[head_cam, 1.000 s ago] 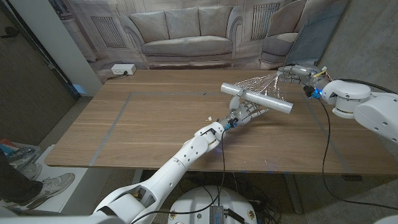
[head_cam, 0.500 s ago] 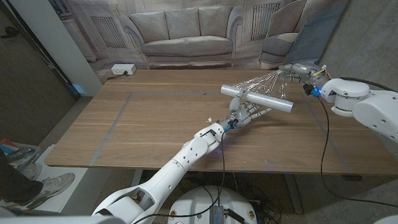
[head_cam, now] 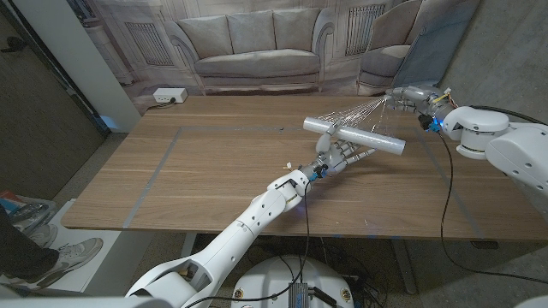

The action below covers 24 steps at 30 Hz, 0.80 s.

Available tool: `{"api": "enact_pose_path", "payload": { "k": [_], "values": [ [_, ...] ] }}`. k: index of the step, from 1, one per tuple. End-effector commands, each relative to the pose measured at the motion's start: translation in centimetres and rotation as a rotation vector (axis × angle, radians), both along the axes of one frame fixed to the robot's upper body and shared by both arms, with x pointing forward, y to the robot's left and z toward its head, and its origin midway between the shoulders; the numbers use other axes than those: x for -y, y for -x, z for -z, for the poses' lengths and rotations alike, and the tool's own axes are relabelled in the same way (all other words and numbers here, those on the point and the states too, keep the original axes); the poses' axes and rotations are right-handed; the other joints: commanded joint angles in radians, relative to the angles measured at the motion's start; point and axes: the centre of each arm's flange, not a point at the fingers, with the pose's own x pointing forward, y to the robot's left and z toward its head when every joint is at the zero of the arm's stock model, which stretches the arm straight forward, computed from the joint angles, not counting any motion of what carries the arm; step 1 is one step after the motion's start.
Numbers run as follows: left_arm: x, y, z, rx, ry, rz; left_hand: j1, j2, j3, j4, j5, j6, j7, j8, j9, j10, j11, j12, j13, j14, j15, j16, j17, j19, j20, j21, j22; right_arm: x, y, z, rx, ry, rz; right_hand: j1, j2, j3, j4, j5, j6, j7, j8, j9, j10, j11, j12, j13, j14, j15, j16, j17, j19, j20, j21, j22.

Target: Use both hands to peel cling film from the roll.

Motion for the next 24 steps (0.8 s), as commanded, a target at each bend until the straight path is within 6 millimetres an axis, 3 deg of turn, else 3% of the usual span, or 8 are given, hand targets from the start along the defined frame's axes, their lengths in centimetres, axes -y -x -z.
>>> {"api": "enact_pose_path", "payload": {
  "k": [1, 6, 10, 14, 20, 24],
  "values": [
    [-0.3, 0.0, 0.1, 0.005, 0.002, -0.004, -0.001, -0.001, -0.004, 0.001, 0.0, 0.03, 0.006, 0.011, 0.002, -0.032, 0.005, -0.011, 0.0, -0.009, 0.004, -0.004, 0.0, 0.004, 0.001, -0.001, 0.002, 0.1, 0.0, -0.8, 0.01, -0.011, 0.015, 0.004, -0.005, 0.009, 0.003, -0.004, 0.004, 0.003, 0.003, 0.004, 0.007, -0.003, -0.004, 0.001, 0.005, -0.005, -0.002, 0.002, 0.002, -0.004, 0.007, 0.003],
    [-0.3, 0.1, 0.0, 0.003, 0.008, -0.003, -0.001, -0.002, -0.006, 0.002, 0.0, -0.037, -0.001, -0.02, 0.0, 0.029, -0.004, 0.012, 0.0, -0.006, 0.002, 0.0, 0.0, 0.004, 0.0, 0.0, 0.002, 0.1, -0.1, -1.0, 0.009, -0.014, 0.023, 0.003, -0.005, 0.01, 0.004, -0.004, 0.004, 0.004, 0.003, 0.004, 0.007, -0.003, -0.005, 0.001, 0.006, -0.003, -0.002, 0.002, 0.001, -0.004, 0.008, 0.003],
    [-0.3, 0.0, -0.1, 0.001, 0.01, -0.006, -0.003, -0.001, -0.007, 0.003, 0.0, 0.077, 0.01, 0.021, -0.001, 0.025, -0.006, 0.006, 0.0, -0.007, 0.001, 0.0, 0.0, 0.001, 0.0, -0.001, 0.002, 0.1, -0.1, -1.0, 0.01, -0.017, 0.029, 0.003, -0.005, 0.011, 0.004, -0.004, 0.004, 0.004, 0.003, 0.004, 0.007, -0.003, -0.006, 0.001, 0.006, -0.004, -0.002, 0.002, 0.001, -0.004, 0.008, 0.003],
    [-0.3, -0.1, 0.0, 0.003, 0.011, 0.008, 0.0, -0.001, -0.008, 0.002, 0.0, 0.127, 0.026, 0.041, 0.002, -0.002, 0.001, -0.005, 0.0, -0.009, 0.001, -0.001, 0.0, 0.0, 0.0, -0.001, 0.002, 0.2, -0.1, -1.1, 0.01, -0.021, 0.033, 0.003, -0.005, 0.012, 0.004, -0.005, 0.004, 0.002, 0.003, 0.003, 0.007, -0.003, -0.006, 0.001, 0.006, -0.005, -0.002, 0.002, 0.0, -0.004, 0.008, 0.003],
    [-0.4, -0.1, 0.0, 0.007, 0.012, 0.006, 0.003, -0.002, -0.01, 0.0, 0.0, 0.009, 0.013, -0.007, 0.002, 0.051, 0.006, 0.011, -0.002, 0.01, 0.001, 0.005, -0.001, 0.004, 0.0, 0.001, 0.002, 0.4, -0.1, -1.4, 0.012, -0.027, 0.047, 0.002, -0.006, 0.013, 0.004, -0.005, 0.004, 0.003, 0.003, 0.003, 0.007, -0.002, -0.007, 0.002, 0.005, -0.005, -0.002, 0.002, 0.0, -0.004, 0.009, 0.003],
    [-0.5, 0.0, 0.0, -0.001, 0.007, -0.009, 0.002, -0.002, -0.011, 0.001, 0.0, 0.014, 0.006, -0.008, 0.001, 0.003, 0.002, -0.008, -0.002, 0.002, 0.003, 0.0, -0.001, 0.004, 0.0, 0.001, 0.002, 0.3, -0.1, -1.8, 0.017, -0.029, 0.062, 0.002, -0.006, 0.014, 0.005, -0.005, 0.005, 0.003, 0.003, 0.003, 0.008, -0.003, -0.007, 0.002, 0.007, -0.003, -0.002, 0.002, -0.001, -0.004, 0.009, 0.003]
  ]
}}
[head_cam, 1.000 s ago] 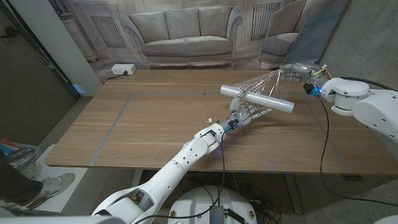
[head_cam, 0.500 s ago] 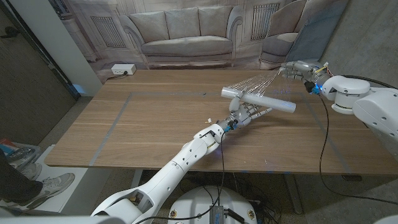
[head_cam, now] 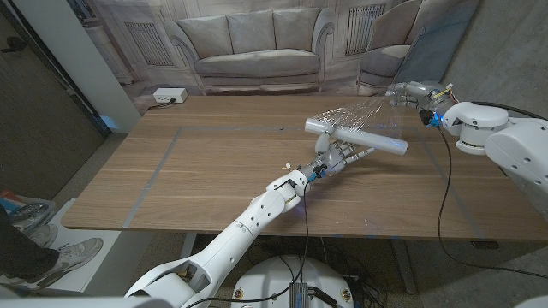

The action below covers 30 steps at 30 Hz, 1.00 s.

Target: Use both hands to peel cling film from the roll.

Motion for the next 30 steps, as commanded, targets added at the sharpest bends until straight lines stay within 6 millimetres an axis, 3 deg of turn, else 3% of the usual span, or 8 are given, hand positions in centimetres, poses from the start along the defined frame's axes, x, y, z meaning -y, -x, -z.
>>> {"api": "enact_pose_path", "payload": {
  "k": [1, 5, 7, 10, 13, 16, 20, 30],
  "values": [
    [-0.3, -0.1, 0.1, -0.005, 0.004, -0.004, 0.002, -0.002, -0.003, 0.001, 0.0, 0.005, -0.005, 0.0, 0.003, -0.06, 0.001, -0.021, 0.002, -0.001, 0.004, 0.003, 0.004, 0.004, 0.0, 0.001, 0.001, 0.1, -0.1, -0.8, 0.006, -0.01, 0.033, 0.002, -0.007, 0.01, 0.0, 0.0, 0.005, 0.003, 0.003, 0.003, 0.008, -0.004, -0.007, 0.002, 0.003, -0.001, -0.002, 0.002, -0.001, -0.004, 0.005, 0.002],
    [-0.3, -0.2, 0.1, -0.005, 0.013, 0.017, 0.002, -0.001, -0.003, 0.001, 0.0, 0.007, -0.006, -0.001, 0.002, -0.069, -0.005, -0.021, 0.002, -0.006, 0.004, 0.001, 0.004, 0.004, 0.0, 0.001, 0.001, 0.0, -0.4, -1.2, 0.008, -0.014, 0.036, 0.002, -0.007, 0.011, 0.0, -0.001, 0.005, 0.004, 0.003, 0.003, 0.009, -0.004, -0.007, 0.002, 0.004, -0.003, -0.002, 0.002, -0.001, -0.004, 0.006, 0.002],
    [-0.4, 0.0, 0.0, 0.001, -0.007, -0.015, 0.001, -0.001, -0.005, 0.002, 0.0, -0.023, -0.009, -0.017, 0.001, 0.04, -0.006, 0.019, 0.003, 0.015, -0.005, 0.01, 0.003, 0.005, 0.0, 0.001, 0.001, -0.2, -0.6, -1.3, 0.006, -0.015, 0.036, 0.002, -0.008, 0.011, 0.0, -0.001, 0.005, 0.003, 0.003, 0.003, 0.009, -0.004, -0.007, 0.002, 0.003, -0.004, -0.002, 0.002, -0.001, -0.005, 0.006, 0.002],
    [-0.5, -0.1, -0.2, 0.009, -0.004, -0.007, -0.001, -0.001, -0.006, 0.003, -0.001, 0.001, -0.01, -0.011, 0.0, 0.091, -0.013, 0.033, 0.003, 0.025, -0.009, 0.011, 0.002, 0.003, 0.0, 0.0, 0.001, -0.3, -0.9, -1.5, 0.005, -0.019, 0.035, 0.001, -0.008, 0.012, 0.0, -0.001, 0.005, 0.003, 0.003, 0.003, 0.011, -0.004, -0.007, 0.002, 0.004, -0.002, -0.002, 0.002, -0.001, -0.005, 0.007, 0.002],
    [-0.6, -0.1, -0.2, 0.006, -0.001, -0.011, 0.002, 0.001, -0.006, 0.003, -0.001, 0.106, -0.002, 0.025, -0.001, 0.031, -0.007, 0.0, 0.002, 0.012, -0.005, 0.003, 0.002, 0.0, 0.0, -0.001, 0.001, -0.4, -1.1, -1.7, 0.006, -0.022, 0.037, 0.002, -0.008, 0.014, 0.0, -0.001, 0.005, 0.003, 0.003, 0.004, 0.011, -0.006, -0.007, 0.002, 0.003, -0.003, -0.002, 0.002, -0.001, -0.005, 0.007, 0.002],
    [-0.6, -0.1, -0.1, 0.001, 0.002, -0.006, 0.005, 0.001, -0.006, 0.001, -0.001, 0.05, -0.008, 0.0, -0.002, -0.009, -0.007, -0.014, 0.002, 0.008, 0.002, 0.001, 0.002, 0.001, 0.0, 0.0, 0.001, -0.4, -1.2, -2.0, 0.006, -0.026, 0.044, 0.002, -0.009, 0.015, 0.0, -0.001, 0.004, 0.003, 0.003, 0.004, 0.013, -0.005, -0.007, 0.002, 0.004, -0.003, -0.002, 0.002, -0.001, -0.005, 0.008, 0.002],
    [-0.7, -0.2, -0.1, 0.003, 0.003, -0.005, 0.004, 0.001, -0.008, 0.002, -0.001, -0.023, -0.019, -0.034, -0.003, 0.018, -0.007, -0.002, 0.002, 0.012, -0.002, 0.004, 0.003, 0.002, 0.0, 0.0, 0.001, -0.4, -1.3, -2.1, 0.005, -0.028, 0.05, 0.002, -0.009, 0.016, 0.0, -0.001, 0.005, 0.003, 0.004, 0.004, 0.013, -0.005, -0.008, 0.002, 0.004, -0.003, -0.003, 0.002, -0.002, -0.005, 0.008, 0.002],
    [-1.0, -0.2, -0.1, -0.005, 0.016, 0.0, 0.005, 0.003, -0.008, 0.002, -0.001, 0.046, -0.006, -0.011, -0.002, -0.046, -0.005, -0.022, 0.002, 0.0, 0.002, -0.001, 0.003, 0.002, 0.0, 0.0, 0.001, -0.4, -1.3, -2.6, 0.008, -0.041, 0.062, 0.001, -0.01, 0.018, 0.0, -0.001, 0.005, 0.003, 0.003, 0.003, 0.013, -0.007, -0.009, 0.002, 0.004, -0.004, -0.002, 0.002, -0.003, -0.005, 0.009, 0.002]
  ]
}}
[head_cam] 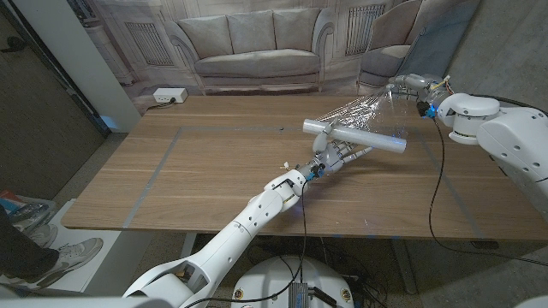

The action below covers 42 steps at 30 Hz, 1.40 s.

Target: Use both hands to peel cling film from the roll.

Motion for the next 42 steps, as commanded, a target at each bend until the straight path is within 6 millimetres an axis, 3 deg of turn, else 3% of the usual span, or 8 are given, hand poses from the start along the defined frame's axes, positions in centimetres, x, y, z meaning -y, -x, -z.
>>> {"api": "enact_pose_path", "payload": {
  "k": [1, 4, 7, 10, 18, 21, 28, 42],
  "values": [
    [-0.3, 0.1, 0.0, -0.007, 0.006, -0.006, 0.005, 0.002, -0.005, -0.002, -0.001, 0.003, -0.002, 0.002, 0.001, 0.029, -0.012, 0.013, 0.002, 0.004, 0.002, 0.003, 0.003, 0.002, 0.0, 0.0, 0.001, -0.1, -0.1, -0.7, 0.005, -0.014, 0.016, 0.001, -0.01, 0.01, 0.0, -0.002, 0.005, 0.003, 0.003, 0.003, 0.006, 0.0, -0.001, 0.002, 0.005, -0.004, -0.003, 0.002, -0.004, -0.005, 0.005, 0.002],
    [-0.4, 0.0, 0.0, -0.005, 0.009, -0.006, 0.004, 0.002, -0.006, -0.002, -0.001, -0.024, -0.002, -0.011, 0.001, 0.082, -0.009, 0.032, 0.002, 0.015, -0.004, 0.007, 0.003, 0.002, 0.0, 0.0, 0.001, -0.1, -0.1, -0.9, 0.009, -0.018, 0.019, 0.0, -0.01, 0.01, 0.001, -0.002, 0.005, 0.003, 0.003, 0.003, 0.006, 0.0, -0.001, 0.002, 0.004, -0.005, -0.003, 0.002, -0.004, -0.005, 0.005, 0.002],
    [-0.5, 0.0, 0.0, -0.006, 0.01, -0.003, 0.004, 0.003, -0.007, -0.001, -0.001, 0.084, 0.012, 0.028, 0.002, 0.063, -0.006, 0.019, 0.001, 0.006, -0.003, 0.002, 0.003, 0.0, 0.0, 0.0, 0.001, -0.1, -0.1, -0.9, 0.01, -0.019, 0.021, 0.0, -0.01, 0.011, 0.001, -0.002, 0.005, 0.002, 0.003, 0.003, 0.006, -0.001, -0.002, 0.002, 0.004, -0.005, -0.003, 0.002, -0.005, -0.006, 0.005, 0.002],
    [-0.6, -0.1, 0.0, -0.009, 0.012, 0.0, 0.006, 0.003, -0.007, -0.002, -0.001, 0.108, 0.016, 0.037, 0.003, 0.042, -0.007, 0.01, 0.001, 0.003, -0.001, 0.001, 0.003, 0.0, 0.0, 0.0, 0.001, -0.3, -0.1, -0.9, 0.009, -0.02, 0.021, 0.0, -0.011, 0.012, 0.002, -0.002, 0.005, 0.003, 0.004, 0.004, 0.008, -0.001, -0.001, 0.002, 0.005, -0.005, -0.002, 0.002, -0.006, -0.006, 0.005, 0.002],
    [-0.9, 0.1, 0.0, -0.008, 0.014, -0.025, 0.006, 0.003, -0.009, -0.002, -0.001, 0.052, 0.011, 0.012, 0.003, 0.079, -0.019, 0.023, 0.001, 0.055, -0.03, 0.019, 0.003, 0.007, -0.002, 0.003, 0.001, -0.4, 0.0, -1.0, 0.012, -0.028, 0.029, 0.0, -0.011, 0.014, 0.001, -0.002, 0.004, 0.003, 0.004, 0.006, 0.009, -0.002, -0.002, 0.002, 0.006, -0.006, -0.002, 0.002, -0.008, -0.007, 0.005, 0.002],
    [-1.0, 0.1, 0.0, -0.003, 0.012, -0.017, 0.006, 0.002, -0.009, -0.002, -0.002, 0.057, 0.012, 0.013, 0.003, 0.064, -0.018, 0.016, 0.001, 0.061, -0.033, 0.019, 0.002, 0.014, -0.007, 0.005, 0.001, -0.5, 0.2, -1.0, 0.015, -0.026, 0.029, -0.001, -0.012, 0.014, 0.002, -0.003, 0.004, 0.003, 0.004, 0.006, 0.008, -0.001, -0.003, 0.002, 0.007, -0.006, -0.002, 0.002, -0.009, -0.007, 0.006, 0.002],
    [-1.2, 0.2, 0.2, -0.005, 0.023, -0.01, 0.005, 0.002, -0.01, -0.001, -0.002, 0.076, 0.02, 0.019, 0.004, 0.063, -0.03, 0.015, 0.002, 0.058, -0.032, 0.013, 0.002, -0.038, 0.0, -0.016, -0.004, -0.7, 0.5, -1.0, 0.017, -0.025, 0.03, -0.001, -0.012, 0.016, 0.002, -0.003, 0.004, 0.002, 0.004, 0.005, 0.01, -0.001, -0.003, 0.002, 0.009, -0.008, -0.002, 0.002, -0.015, -0.012, 0.004, 0.002],
    [-2.0, 0.7, 0.4, -0.007, 0.009, -0.025, 0.016, 0.007, -0.005, -0.005, 0.0, 0.092, 0.014, 0.025, 0.004, 0.116, -0.041, 0.032, 0.005, 0.077, -0.043, 0.016, 0.001, -0.018, -0.006, -0.005, -0.006, -0.7, 1.4, -1.0, 0.02, -0.041, 0.06, -0.003, -0.014, 0.018, 0.003, -0.003, 0.004, 0.001, 0.004, 0.006, 0.01, 0.0, -0.004, 0.002, 0.008, -0.008, -0.002, 0.001, -0.017, -0.011, 0.005, 0.002]
  ]
}}
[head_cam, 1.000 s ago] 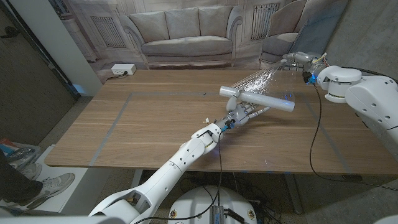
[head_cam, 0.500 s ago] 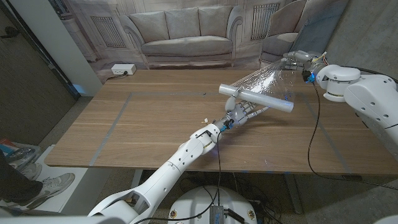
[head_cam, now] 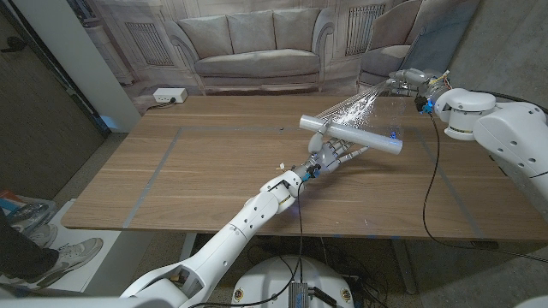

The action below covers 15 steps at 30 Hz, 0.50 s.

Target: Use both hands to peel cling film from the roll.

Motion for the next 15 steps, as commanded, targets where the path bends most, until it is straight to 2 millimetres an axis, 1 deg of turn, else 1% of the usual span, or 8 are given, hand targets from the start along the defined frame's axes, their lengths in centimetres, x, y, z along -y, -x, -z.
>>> {"api": "enact_pose_path", "payload": {
  "k": [1, 3, 5, 10, 11, 14, 15],
  "values": [
    [-0.68, 0.51, 0.23, -0.009, -0.012, -0.024, 0.016, 0.006, 0.007, -0.006, 0.0, 0.006, -0.004, 0.005, 0.001, 0.012, -0.006, 0.008, 0.003, 0.012, 0.0, -0.001, 0.001, 0.016, -0.007, 0.01, 0.003, 0.03, 0.64, -0.07, 0.001, -0.015, 0.026, 0.002, -0.008, 0.008, 0.0, -0.004, 0.004, 0.001, 0.003, 0.006, 0.01, 0.0, -0.005, 0.002, 0.003, -0.004, -0.002, 0.003, -0.002, -0.003, 0.005, 0.002],
    [-0.73, 0.46, 0.29, -0.005, -0.001, 0.004, 0.02, 0.007, 0.009, -0.008, 0.0, 0.008, -0.005, 0.006, 0.001, 0.017, -0.01, 0.009, 0.003, 0.015, 0.0, 0.0, 0.001, 0.019, -0.006, 0.011, 0.003, -0.04, 0.6, 0.0, -0.001, -0.019, 0.026, 0.001, -0.008, 0.008, 0.0, -0.004, 0.003, 0.001, 0.003, 0.005, 0.01, 0.0, -0.005, 0.002, 0.004, -0.005, -0.002, 0.003, -0.002, -0.004, 0.006, 0.002],
    [-0.94, 0.68, 0.28, -0.016, -0.012, -0.019, 0.024, 0.007, 0.01, -0.01, 0.0, 0.011, -0.005, 0.007, 0.001, 0.021, -0.01, 0.011, 0.003, 0.018, -0.001, 0.0, 0.001, 0.021, -0.005, 0.012, 0.003, -0.09, 0.55, 0.06, -0.002, -0.026, 0.027, 0.001, -0.008, 0.008, 0.0, -0.004, 0.004, 0.0, 0.004, 0.006, 0.011, 0.001, -0.005, 0.002, 0.004, -0.005, -0.002, 0.003, -0.002, -0.003, 0.006, 0.002],
    [-1.16, 0.54, 0.1, -0.004, -0.009, 0.008, 0.03, 0.009, 0.013, -0.013, 0.0, 0.014, -0.003, 0.008, 0.001, 0.032, -0.009, 0.013, 0.003, 0.021, -0.002, 0.0, 0.0, 0.025, -0.005, 0.012, 0.003, -0.44, 0.42, 0.33, -0.018, -0.02, 0.033, 0.0, -0.009, 0.009, 0.0, -0.004, 0.003, -0.001, 0.003, 0.006, 0.011, 0.0, -0.005, 0.002, 0.003, -0.003, -0.002, 0.003, -0.002, -0.003, 0.006, 0.002],
    [-1.24, 0.66, 0.01, -0.012, -0.023, -0.013, 0.031, 0.009, 0.014, -0.014, 0.0, 0.017, -0.003, 0.009, 0.001, 0.035, -0.009, 0.014, 0.003, 0.022, -0.002, 0.0, 0.0, 0.026, -0.006, 0.012, 0.003, -0.51, 0.38, 0.44, -0.02, -0.022, 0.033, 0.0, -0.009, 0.009, 0.0, -0.004, 0.003, 0.001, 0.004, 0.006, 0.011, 0.0, -0.005, 0.002, 0.003, -0.003, -0.002, 0.003, -0.002, -0.003, 0.006, 0.002],
    [-1.38, 0.44, -0.15, -0.009, -0.021, -0.005, 0.038, 0.014, 0.018, -0.016, 0.0, 0.039, -0.004, 0.017, 0.0, 0.044, -0.009, 0.015, 0.003, 0.03, -0.003, 0.001, 0.0, 0.031, -0.006, 0.013, 0.003, -0.68, 0.33, 0.7, -0.026, -0.026, 0.033, 0.0, -0.009, 0.01, 0.0, -0.004, 0.005, -0.001, 0.004, 0.006, 0.011, 0.0, -0.005, 0.002, 0.003, -0.001, -0.003, 0.003, -0.003, -0.003, 0.007, 0.002],
    [-1.48, 0.5, -0.22, -0.011, -0.028, -0.023, 0.042, 0.017, 0.021, -0.017, 0.0, 0.058, -0.002, 0.025, 0.0, 0.058, -0.011, 0.019, 0.003, 0.036, -0.004, 0.002, 0.001, 0.032, -0.006, 0.013, 0.003, -0.8, 0.35, 0.85, -0.028, -0.027, 0.032, 0.0, -0.009, 0.01, 0.001, -0.004, 0.005, -0.001, 0.004, 0.006, 0.01, 0.0, -0.006, 0.002, 0.003, -0.001, -0.003, 0.003, -0.002, -0.002, 0.007, 0.001]
  ]
}}
